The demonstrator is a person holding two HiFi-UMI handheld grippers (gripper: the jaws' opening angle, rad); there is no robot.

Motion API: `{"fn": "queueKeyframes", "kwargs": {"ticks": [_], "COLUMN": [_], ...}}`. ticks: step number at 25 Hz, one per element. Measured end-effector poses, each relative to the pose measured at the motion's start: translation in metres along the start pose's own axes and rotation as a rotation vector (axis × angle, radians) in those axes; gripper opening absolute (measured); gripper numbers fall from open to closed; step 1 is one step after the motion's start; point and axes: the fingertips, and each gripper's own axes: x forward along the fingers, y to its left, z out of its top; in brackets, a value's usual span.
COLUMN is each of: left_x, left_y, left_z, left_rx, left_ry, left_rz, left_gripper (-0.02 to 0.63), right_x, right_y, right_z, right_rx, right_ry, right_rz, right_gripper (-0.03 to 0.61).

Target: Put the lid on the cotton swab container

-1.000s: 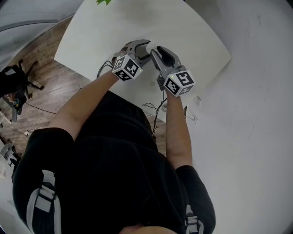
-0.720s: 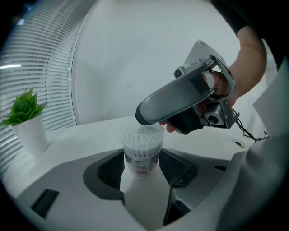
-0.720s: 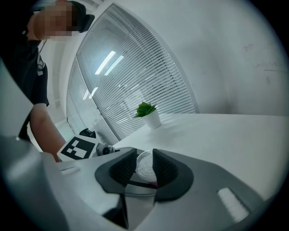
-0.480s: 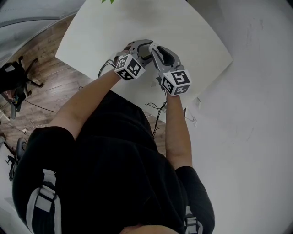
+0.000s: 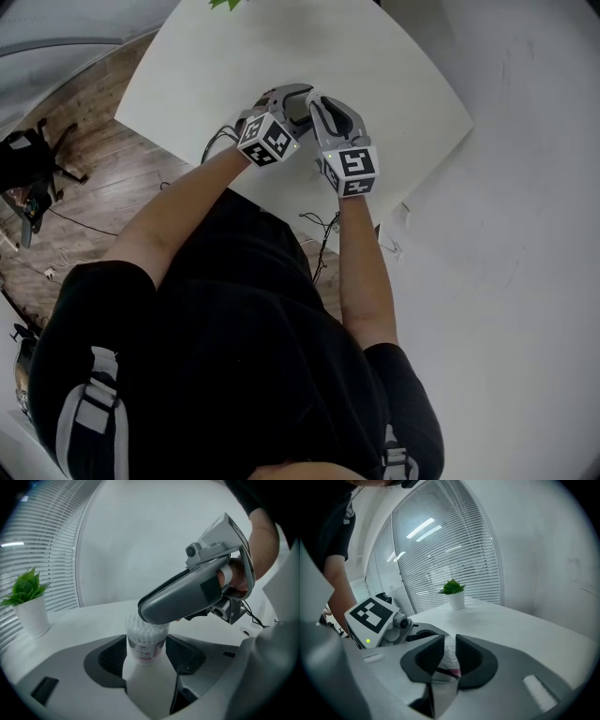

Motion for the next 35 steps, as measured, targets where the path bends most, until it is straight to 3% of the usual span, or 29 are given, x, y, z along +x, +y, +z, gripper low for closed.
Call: {"fn": "queueKeyframes", "kwargs": {"ticks": [5, 8, 12, 21, 25, 29, 35], "left_x": [-0.008, -0.025, -0.058, -0.135, -0.168, -0.194, -0.225], "left_y": [0.003, 0.002, -0.005, -0.002, -0.02, -0.042, -0.075], "left_z": [0.0, -0.003, -0.006, 0.055, 0.091, 0.119, 0.152], "left_rx": [-0.015, -0.083, -0.113, -0.108, -0.063, 0.0, 0.013], "left_ry": [-0.003, -0.01, -0.018, -0.142, -0.214, -0.268, -0.358], "left_rz": [0.011, 0.042, 0.074, 0.139, 0.132, 0.095, 0.065], "left_gripper": [0.252, 0.252, 0.252, 0.25, 0.237, 0.2, 0.122], "right_x": [0.004, 0.004, 0.003, -0.065, -0.113, -0.15, -0.195], "right_y": [0.002, 0.003, 0.006, 0.037, 0.05, 0.07, 0.1], "right_z": [0.0, 0.002, 0.004, 0.072, 0.093, 0.107, 0.115], "right_rx": [-0.074, -0.104, -0.087, -0.004, 0.005, -0.004, -0.012], "right_ry": [0.015, 0.049, 0.054, -0.196, -0.285, -0.357, -0.427], "right_rz": [-0.036, -0.062, -0.064, -0.016, -0.008, -0.005, 0.022], "right_gripper": [0.086, 0.086, 0.086, 0.086, 0.086, 0.086, 0.062]}}
